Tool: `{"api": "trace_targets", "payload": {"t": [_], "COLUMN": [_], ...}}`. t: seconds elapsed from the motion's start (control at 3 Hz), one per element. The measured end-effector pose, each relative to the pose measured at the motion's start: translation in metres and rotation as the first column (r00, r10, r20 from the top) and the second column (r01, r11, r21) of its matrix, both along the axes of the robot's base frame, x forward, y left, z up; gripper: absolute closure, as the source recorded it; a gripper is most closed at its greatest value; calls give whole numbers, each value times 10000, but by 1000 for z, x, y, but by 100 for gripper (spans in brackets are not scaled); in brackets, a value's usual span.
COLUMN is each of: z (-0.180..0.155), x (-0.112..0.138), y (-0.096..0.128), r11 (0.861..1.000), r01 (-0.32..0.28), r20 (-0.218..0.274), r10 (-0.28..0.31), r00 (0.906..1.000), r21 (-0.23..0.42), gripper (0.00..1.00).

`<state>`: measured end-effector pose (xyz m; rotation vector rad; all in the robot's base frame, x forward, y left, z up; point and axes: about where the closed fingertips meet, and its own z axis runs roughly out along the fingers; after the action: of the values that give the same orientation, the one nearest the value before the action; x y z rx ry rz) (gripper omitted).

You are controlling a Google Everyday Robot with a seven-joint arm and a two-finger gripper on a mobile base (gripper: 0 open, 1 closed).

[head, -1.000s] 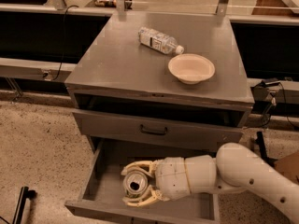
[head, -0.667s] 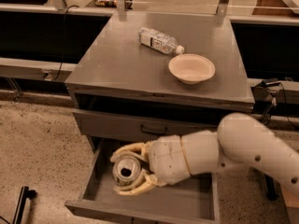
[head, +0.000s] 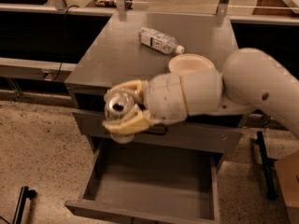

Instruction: Pick 7up can from middle drawer and place on counter

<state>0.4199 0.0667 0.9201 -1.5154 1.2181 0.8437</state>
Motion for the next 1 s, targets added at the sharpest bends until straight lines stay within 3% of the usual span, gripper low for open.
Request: {"api": "trace_targets", "payload": {"t": [0.33,0.67,1.0], "z": [26,26,26], "x": [57,108,108], "y": [7,18,18], "r11": [9934,9767,9769], "r01": [920,2017,2008], "r20": [-758,-1653,-1641], "r10": [-867,-1875,-1868], "r00": [9933,9683,9686], "r21": [691,733,733], "gripper": [100,100,100]}}
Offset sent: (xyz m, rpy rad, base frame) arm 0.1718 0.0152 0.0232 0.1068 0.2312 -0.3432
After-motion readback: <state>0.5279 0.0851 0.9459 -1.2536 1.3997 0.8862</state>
